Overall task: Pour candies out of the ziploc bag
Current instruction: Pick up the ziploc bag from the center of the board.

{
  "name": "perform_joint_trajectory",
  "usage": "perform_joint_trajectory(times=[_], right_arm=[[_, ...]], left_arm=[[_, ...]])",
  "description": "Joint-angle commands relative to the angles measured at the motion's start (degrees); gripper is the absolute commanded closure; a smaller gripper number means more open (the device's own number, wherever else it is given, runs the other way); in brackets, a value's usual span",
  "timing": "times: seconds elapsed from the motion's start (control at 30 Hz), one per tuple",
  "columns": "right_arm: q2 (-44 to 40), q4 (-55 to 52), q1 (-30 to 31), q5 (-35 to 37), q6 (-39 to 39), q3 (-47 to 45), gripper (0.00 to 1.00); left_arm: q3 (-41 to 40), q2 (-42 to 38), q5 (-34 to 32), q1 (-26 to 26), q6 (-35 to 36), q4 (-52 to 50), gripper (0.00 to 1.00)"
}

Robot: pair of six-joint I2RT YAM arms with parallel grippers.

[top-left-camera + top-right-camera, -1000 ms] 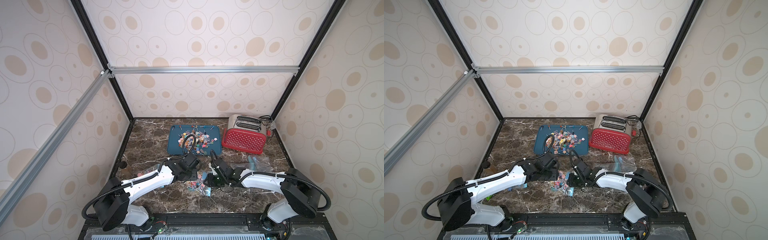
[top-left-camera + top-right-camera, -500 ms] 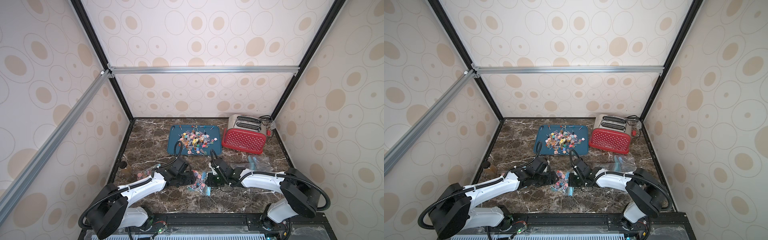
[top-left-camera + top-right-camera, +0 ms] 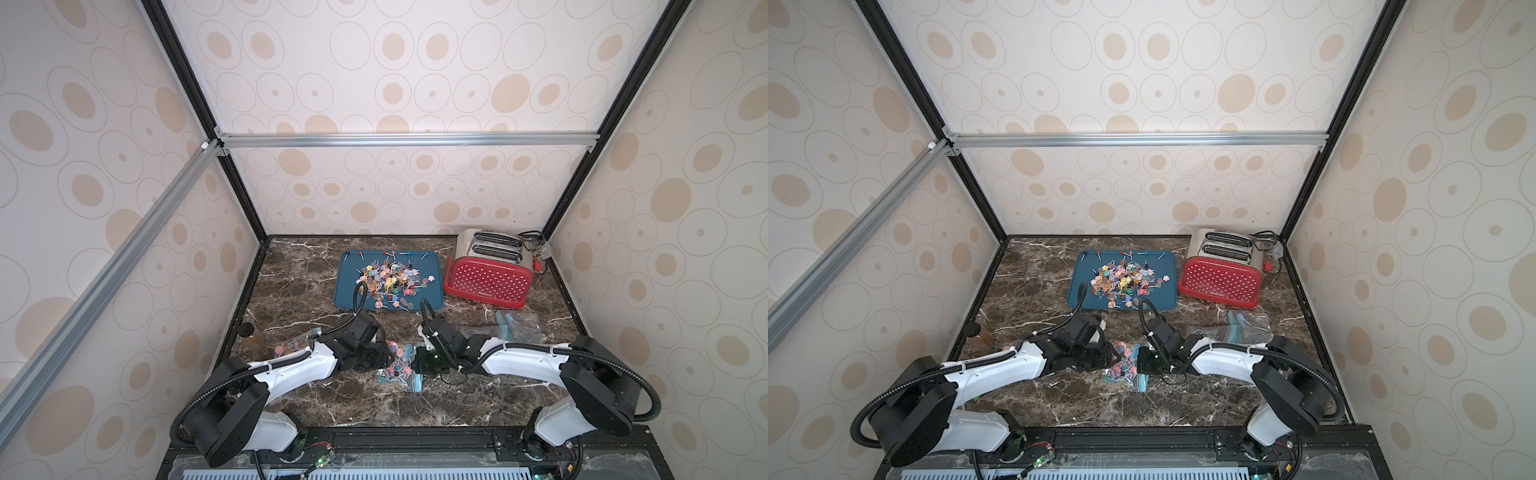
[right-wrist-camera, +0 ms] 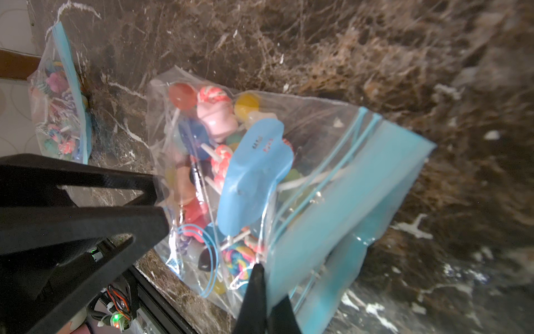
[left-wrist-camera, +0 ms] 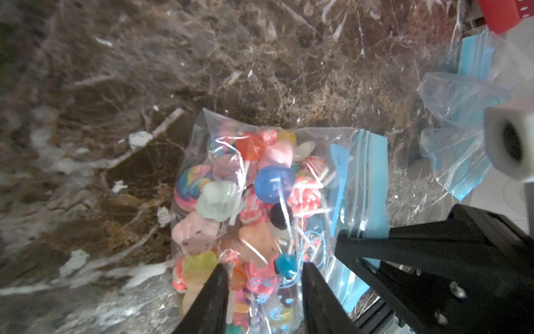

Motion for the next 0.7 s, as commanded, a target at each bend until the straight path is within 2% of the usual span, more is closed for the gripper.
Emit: perform_joint_trajectory(times=[0.0,0.23,0.43,0.67], right_arm=[[-0.9,-0.8,-0.1,0.2,-0.3,0.9,1.00],[-1.2,-1.1,-0.1,0.3,-0.4,1.0,1.00],[-1.0,-1.1,-0.1,0.3,-0.5,1.1,1.00],[-0.8,-1.0,-0.1,0.2,-0.4,1.1,1.00]], left_arm=[[0.2,-0.4,0.9,0.4,0.0,0.3,0.63],[1.4,1.2,-1.5,0.4,1.8,-5.0,0.63],[3.7,1.1,-5.1,0.4,4.3,-12.6,0.55],[3.4,1.3,-3.7,0.4,3.7,-9.3,0.57]])
